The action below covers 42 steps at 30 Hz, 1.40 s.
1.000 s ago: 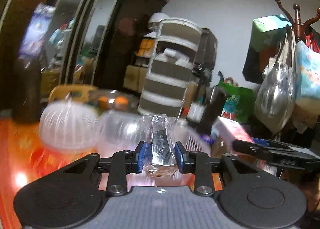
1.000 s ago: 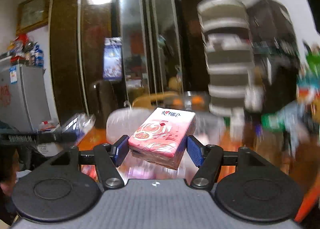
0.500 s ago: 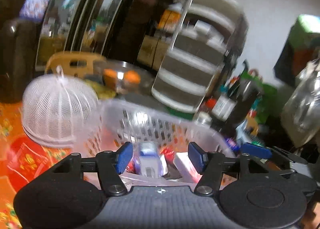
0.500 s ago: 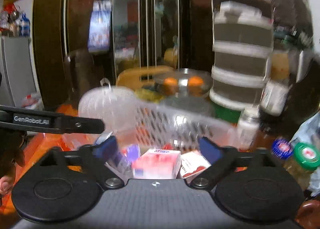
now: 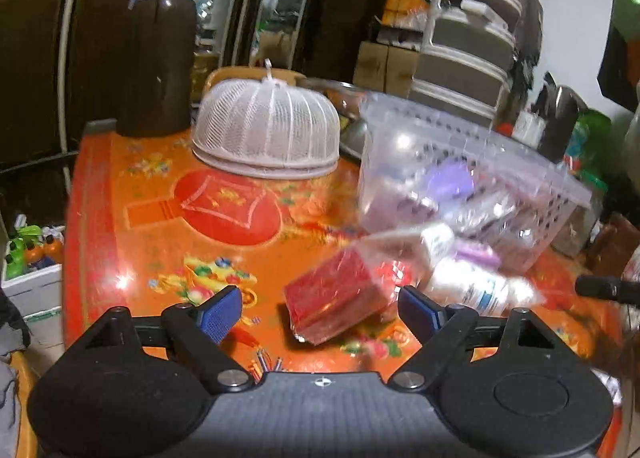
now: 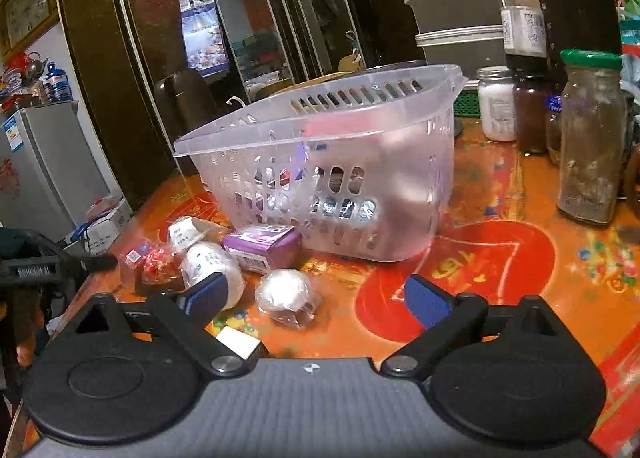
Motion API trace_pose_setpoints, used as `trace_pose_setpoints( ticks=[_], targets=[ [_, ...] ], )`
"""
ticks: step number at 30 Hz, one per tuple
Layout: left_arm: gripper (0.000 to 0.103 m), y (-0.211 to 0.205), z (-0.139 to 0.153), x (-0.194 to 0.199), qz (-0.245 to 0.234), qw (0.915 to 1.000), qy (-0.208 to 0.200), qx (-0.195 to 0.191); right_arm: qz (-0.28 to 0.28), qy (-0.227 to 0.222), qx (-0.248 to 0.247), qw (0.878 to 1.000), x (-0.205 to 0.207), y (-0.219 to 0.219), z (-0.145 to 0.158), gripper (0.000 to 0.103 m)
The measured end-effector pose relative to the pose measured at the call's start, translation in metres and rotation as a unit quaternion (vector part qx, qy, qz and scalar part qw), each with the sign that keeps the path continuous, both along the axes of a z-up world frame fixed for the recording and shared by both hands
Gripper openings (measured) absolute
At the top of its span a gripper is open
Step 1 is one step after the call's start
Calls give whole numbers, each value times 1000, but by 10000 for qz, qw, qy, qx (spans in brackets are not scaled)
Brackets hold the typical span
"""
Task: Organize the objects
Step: 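Grasp the red gold-trimmed box with the left gripper while the right grasps a foil ball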
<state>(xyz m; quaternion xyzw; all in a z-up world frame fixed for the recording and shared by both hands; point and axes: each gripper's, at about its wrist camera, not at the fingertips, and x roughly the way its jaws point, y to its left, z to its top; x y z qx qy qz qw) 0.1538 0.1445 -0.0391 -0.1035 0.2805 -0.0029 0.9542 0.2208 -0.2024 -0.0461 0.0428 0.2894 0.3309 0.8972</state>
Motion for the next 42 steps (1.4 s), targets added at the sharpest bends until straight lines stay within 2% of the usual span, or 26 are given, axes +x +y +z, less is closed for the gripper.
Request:
trace_pose_setpoints(
  ticks=[3,5,9,12,14,17,23,29,33,38,42],
  targets=[
    [87,9,-8,6,-22,9989,55,-468,124,95,-16,9999,3,14,-3,93],
    [87,9,-12,7,-29,9978,69,-660,227,237,-72,9994,5,20,-6,84],
    [87,5,-17,9,-56,9972,80,-740,364,419,-183,9983,12,30,-12,73],
    [86,4,-20,14,-37,9970,106,-769,430,513,-244,9975,13,34,-16,71],
    [83,6,-21,16,-12,9964,96,-844,480,583,-258,9968,15,34,-18,61],
    [76,10,-21,16,26,9949,60,-1007,512,610,-289,9964,15,33,-20,52],
    [71,12,-21,11,121,9946,-91,-1025,474,479,-210,9975,7,29,-19,49],
    [71,5,-13,-6,-30,9940,-393,-1019,278,-20,-336,9990,-19,16,-12,49],
    [71,-9,-2,-22,-250,9926,-620,-1017,117,-173,-150,9997,-37,-5,-7,49],
    [71,-28,2,-31,-473,9926,-678,-892,-177,-204,127,9996,-55,-34,-12,49],
    [71,-35,2,-33,-636,9897,-748,-1041,-353,-218,378,9984,-62,-50,-11,49]
  ],
)
